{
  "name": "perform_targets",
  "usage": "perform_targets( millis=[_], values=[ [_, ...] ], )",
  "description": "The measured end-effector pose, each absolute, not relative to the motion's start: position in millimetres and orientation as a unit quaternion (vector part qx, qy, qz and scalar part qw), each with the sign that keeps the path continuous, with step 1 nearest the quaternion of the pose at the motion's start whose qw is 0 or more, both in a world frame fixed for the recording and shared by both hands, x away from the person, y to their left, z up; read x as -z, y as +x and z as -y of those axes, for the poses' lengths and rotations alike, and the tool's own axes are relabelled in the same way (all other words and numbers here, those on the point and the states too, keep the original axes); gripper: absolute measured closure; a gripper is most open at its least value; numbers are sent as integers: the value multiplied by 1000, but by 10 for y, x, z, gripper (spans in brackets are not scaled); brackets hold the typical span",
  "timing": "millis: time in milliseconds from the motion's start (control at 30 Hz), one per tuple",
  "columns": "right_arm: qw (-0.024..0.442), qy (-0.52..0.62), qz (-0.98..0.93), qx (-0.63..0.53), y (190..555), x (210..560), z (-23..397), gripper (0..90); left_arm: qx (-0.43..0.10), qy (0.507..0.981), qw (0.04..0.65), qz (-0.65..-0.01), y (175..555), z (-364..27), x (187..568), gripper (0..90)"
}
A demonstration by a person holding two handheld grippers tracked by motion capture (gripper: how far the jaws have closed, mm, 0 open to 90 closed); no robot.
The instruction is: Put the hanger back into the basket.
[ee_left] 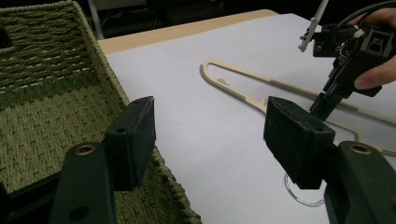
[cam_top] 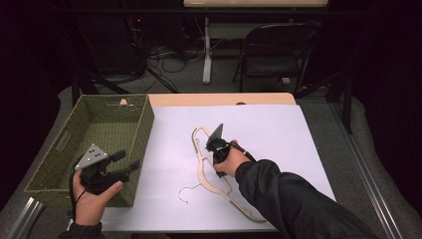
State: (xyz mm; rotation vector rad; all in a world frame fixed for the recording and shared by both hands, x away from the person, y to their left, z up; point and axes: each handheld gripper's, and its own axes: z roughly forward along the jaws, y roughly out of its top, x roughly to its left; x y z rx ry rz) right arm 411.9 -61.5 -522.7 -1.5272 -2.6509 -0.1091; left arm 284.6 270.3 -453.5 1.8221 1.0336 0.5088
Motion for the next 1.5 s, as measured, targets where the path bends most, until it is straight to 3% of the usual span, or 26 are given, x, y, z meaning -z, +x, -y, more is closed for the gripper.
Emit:
perform_targets(
  millis=[733,800,967,1233,1500],
  values=[
    [75,-504,856,89,4122,4995,965,857,-190,766,472,-394,2837,-2439,4602,344],
    [75,-524,835,149,4108,4995,1059,857,-186,770,471,-389,2836,-2387,4615,344],
    [94,-524,835,136,4144,4849,1207,857,-170,778,475,-375,2818,-2267,4622,349],
    [115,-560,785,239,4124,4786,1400,857,-156,785,483,-355,2780,-2083,4623,353],
    [128,-565,768,271,4118,4775,1447,857,-138,792,493,-333,2708,-1866,4654,384]
  ],
)
